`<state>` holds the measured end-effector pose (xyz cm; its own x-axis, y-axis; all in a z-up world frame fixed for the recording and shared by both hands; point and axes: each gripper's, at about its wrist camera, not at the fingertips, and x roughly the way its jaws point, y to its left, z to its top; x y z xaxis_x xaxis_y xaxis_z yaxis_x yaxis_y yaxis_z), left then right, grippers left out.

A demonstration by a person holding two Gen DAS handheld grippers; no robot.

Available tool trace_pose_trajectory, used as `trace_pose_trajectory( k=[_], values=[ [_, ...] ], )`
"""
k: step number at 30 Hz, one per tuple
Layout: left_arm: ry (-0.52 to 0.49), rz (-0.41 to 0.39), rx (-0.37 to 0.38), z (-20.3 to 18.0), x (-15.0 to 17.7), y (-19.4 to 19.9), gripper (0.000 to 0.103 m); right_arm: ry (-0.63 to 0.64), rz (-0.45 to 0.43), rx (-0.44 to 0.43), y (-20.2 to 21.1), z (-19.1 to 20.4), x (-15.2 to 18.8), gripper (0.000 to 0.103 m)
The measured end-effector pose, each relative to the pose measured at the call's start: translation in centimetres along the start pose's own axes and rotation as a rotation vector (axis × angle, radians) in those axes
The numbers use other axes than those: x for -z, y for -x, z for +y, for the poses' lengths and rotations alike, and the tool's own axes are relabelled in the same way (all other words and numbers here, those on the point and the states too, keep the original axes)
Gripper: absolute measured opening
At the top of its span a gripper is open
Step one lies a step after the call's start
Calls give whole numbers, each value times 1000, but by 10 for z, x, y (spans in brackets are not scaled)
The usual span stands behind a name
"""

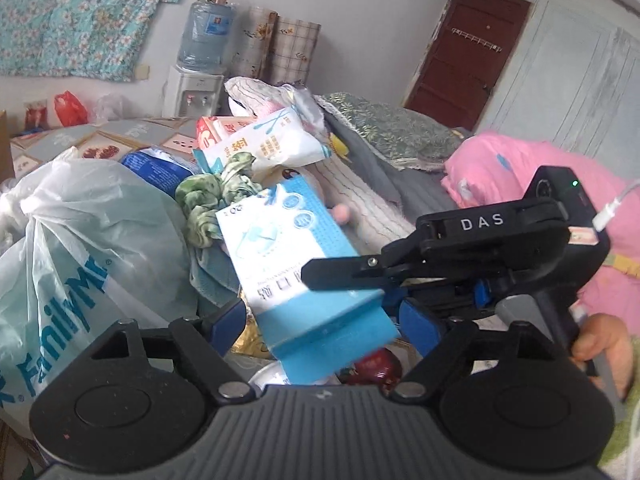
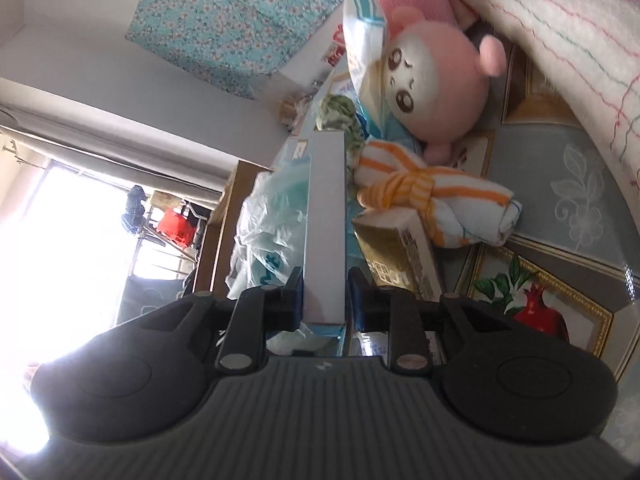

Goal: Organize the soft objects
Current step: 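Lift the blue bandage box out of the pile with the right gripper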

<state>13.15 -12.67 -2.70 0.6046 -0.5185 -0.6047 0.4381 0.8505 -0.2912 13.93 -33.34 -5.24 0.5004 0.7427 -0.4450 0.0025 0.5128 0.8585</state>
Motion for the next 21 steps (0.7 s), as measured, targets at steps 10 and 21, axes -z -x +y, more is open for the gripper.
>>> trace_pose_trajectory(
  k=[10,21],
  values=[
    [1,66,-81,6,5,-17,79,39,-96,57,15,-5,-12,51],
    [-24,35,-9,0,3,0,86,55,-28,31,-1,-6,-8,45]
  ],
)
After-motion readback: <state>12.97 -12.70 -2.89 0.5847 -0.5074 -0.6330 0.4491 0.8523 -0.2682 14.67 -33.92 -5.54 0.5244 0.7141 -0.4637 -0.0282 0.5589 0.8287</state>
